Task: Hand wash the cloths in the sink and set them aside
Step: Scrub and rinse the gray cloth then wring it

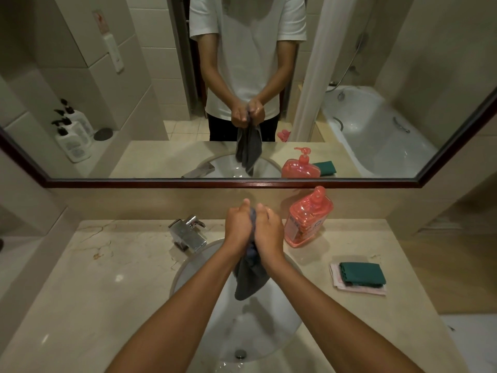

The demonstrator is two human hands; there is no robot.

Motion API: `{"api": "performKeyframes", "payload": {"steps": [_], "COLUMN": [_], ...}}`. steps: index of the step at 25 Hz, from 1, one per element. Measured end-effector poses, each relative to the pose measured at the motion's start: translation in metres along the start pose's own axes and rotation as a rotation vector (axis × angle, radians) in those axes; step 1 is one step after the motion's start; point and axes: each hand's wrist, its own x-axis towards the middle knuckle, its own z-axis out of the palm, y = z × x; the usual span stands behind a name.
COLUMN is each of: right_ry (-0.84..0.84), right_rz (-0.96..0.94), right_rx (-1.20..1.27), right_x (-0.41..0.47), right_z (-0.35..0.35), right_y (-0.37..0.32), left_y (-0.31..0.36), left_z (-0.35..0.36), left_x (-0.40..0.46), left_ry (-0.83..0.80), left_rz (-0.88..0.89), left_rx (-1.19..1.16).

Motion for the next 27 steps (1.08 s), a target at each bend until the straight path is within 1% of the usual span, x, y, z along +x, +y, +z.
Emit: {"api": "performKeyframes", "payload": {"steps": [1, 3, 4, 6, 8, 9, 13, 14, 16, 18, 19, 21, 23, 25, 27], "right_ry": [-0.022, 0.019, 0.047, 0.035, 0.025, 0.027, -0.022, -0.013, 0.023, 0.003, -0.006, 0.005, -0.031, -0.059, 0.022], "right_rz": [-0.038, -0.039, 0.005, 0.121, 0.162, 0.136, -0.078, -0.079, 0.01, 0.131, 0.156, 0.119, 0.005, -0.068, -0.02], "right_rx": [-0.016, -0.055, -0.067, -0.026, -0.003, -0.027, -0.044, -0.047, -0.062, -0.04, -0.041, -0.052, -0.05, -0.042, -0.045], "right_x": [-0.006, 0.0, 0.01, 0.027, 0.028, 0.024, -0.001, 0.0, 0.016, 0.031, 0.033, 0.026, 0.008, -0.001, 0.012], "right_z": [0.001, 0.0, 0.0, -0.003, -0.001, -0.001, 0.004, 0.003, 0.002, 0.002, 0.003, 0.005, 0.006, 0.006, 0.004], "right_y": [0.002, -0.002, -0.005, -0.01, -0.008, -0.005, 0.009, 0.008, 0.005, 0.0, -0.002, 0.0, 0.006, 0.007, 0.003], "left_y": [0.001, -0.002, -0.005, -0.01, -0.012, -0.012, -0.011, -0.012, -0.014, -0.015, -0.016, -0.014, -0.009, -0.004, -0.003], "left_z": [-0.001, 0.0, 0.003, 0.007, 0.006, 0.006, 0.001, 0.002, 0.006, 0.008, 0.007, 0.005, 0.0, -0.002, 0.0], "left_x": [0.004, 0.003, 0.0, -0.007, -0.005, -0.002, 0.007, 0.006, 0.002, -0.004, -0.004, -0.001, 0.004, 0.006, 0.001], "left_ry": [-0.007, -0.039, -0.044, -0.041, -0.043, -0.038, -0.029, -0.034, -0.025, -0.019, -0.018, -0.002, 0.027, 0.012, -0.032], "left_rz": [-0.039, -0.062, -0.054, -0.033, -0.028, -0.048, -0.183, -0.192, -0.162, -0.109, -0.081, -0.057, -0.095, -0.149, -0.132], "left_rx": [-0.005, 0.036, 0.045, 0.021, 0.016, 0.008, -0.06, -0.047, -0.016, -0.023, -0.019, -0.008, -0.047, -0.084, -0.045]}}
